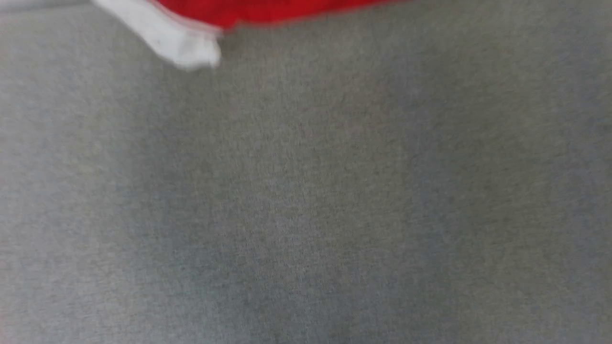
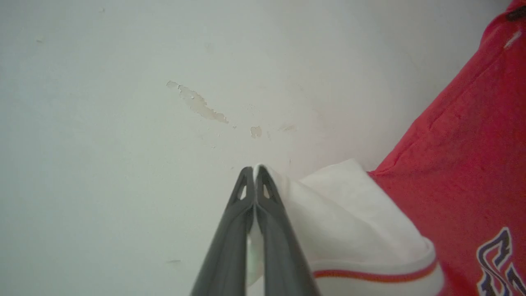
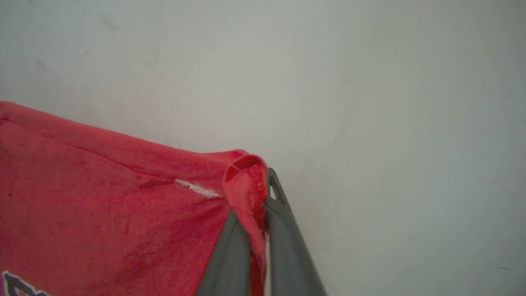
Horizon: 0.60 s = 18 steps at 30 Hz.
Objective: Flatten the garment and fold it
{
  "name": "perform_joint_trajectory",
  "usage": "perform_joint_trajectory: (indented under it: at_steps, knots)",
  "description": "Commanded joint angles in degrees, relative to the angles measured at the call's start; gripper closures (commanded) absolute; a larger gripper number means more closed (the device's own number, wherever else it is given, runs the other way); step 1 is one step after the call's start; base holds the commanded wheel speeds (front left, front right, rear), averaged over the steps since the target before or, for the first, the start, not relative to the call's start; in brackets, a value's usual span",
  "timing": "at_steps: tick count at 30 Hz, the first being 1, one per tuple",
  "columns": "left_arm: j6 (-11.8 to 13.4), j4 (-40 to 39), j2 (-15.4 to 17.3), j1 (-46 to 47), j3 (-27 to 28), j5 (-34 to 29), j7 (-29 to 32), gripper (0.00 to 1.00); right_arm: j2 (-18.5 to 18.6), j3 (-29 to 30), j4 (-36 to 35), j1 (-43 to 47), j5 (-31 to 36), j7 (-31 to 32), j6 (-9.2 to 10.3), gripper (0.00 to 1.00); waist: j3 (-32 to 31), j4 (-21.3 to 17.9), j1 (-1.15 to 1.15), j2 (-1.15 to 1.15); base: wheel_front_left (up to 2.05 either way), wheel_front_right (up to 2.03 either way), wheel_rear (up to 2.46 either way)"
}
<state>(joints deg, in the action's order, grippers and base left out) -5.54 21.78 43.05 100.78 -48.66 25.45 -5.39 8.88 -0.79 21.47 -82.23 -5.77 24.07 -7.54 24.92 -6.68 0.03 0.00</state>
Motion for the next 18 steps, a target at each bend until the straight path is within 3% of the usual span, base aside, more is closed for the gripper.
perform_joint_trajectory:
  at_steps: [1, 10, 18]
  knots:
    - [0.65, 1.21, -0.71, 1.72, 0.27, -1.06, -1.40, 1.00, -0.36, 0.41, 1.13, -1.89, 1.13, -1.15, 0.05, 1.00, 11.01, 0.91, -0.03, 0.00, 0.00, 0.00, 0.00]
    - [3.26, 4.03, -1.83, 5.30, 1.54, -4.01, -7.97, 1.00, -0.06, 1.06, 6.16, -8.94, 5.52, -6.76, 0.05, 1.00, 20.59, 3.09, -0.03, 0.00, 0.00, 0.00, 0.00]
    - [4.24, -2.23, -0.36, 0.14, 4.32, -3.80, -9.56, 1.00, 0.76, -1.04, 7.25, -9.08, 4.75, -12.80, 0.05, 1.00, 25.46, 4.41, -0.03, 0.00, 0.00, 0.00, 0.00]
